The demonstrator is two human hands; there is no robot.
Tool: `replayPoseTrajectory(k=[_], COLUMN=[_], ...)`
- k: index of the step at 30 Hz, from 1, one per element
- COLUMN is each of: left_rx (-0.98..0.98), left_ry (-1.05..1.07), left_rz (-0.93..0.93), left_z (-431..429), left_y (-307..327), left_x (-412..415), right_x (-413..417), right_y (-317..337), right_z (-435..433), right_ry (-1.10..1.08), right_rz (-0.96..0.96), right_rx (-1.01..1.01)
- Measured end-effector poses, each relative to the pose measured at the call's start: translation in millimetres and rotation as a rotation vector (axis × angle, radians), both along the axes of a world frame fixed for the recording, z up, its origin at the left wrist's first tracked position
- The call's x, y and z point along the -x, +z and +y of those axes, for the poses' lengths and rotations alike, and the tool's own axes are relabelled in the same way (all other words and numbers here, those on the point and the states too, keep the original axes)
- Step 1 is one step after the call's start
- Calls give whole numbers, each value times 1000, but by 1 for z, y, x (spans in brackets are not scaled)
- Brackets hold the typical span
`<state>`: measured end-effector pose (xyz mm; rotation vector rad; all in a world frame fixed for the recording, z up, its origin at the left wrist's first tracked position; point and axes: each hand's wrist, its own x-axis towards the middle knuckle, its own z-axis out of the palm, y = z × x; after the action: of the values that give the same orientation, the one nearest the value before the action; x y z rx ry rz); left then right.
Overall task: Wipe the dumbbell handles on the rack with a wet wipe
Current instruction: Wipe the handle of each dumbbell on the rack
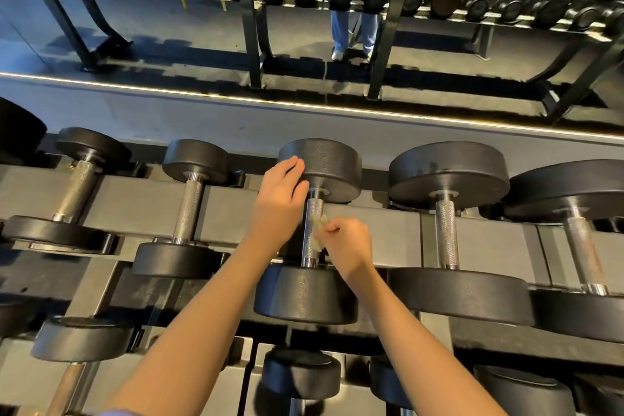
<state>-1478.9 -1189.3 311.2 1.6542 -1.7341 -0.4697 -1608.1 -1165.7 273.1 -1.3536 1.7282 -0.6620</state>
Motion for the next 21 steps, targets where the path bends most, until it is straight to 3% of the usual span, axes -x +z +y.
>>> replayPoseTrajectory(k=[8, 15, 21], left_rx=[16, 54, 23], left_ry=[-22, -51, -64], left_rz=[-99, -62, -2], left_z=[-4, 1, 0], left_y=[0, 2, -1], left_x=[-5, -4, -6], right_x=[-13, 0, -10], right_y=[20, 5, 12], right_z=[-24, 5, -25], right_ry=[-179, 5, -143], right_rz=[-242, -88, -131], right_rx=[116, -38, 138])
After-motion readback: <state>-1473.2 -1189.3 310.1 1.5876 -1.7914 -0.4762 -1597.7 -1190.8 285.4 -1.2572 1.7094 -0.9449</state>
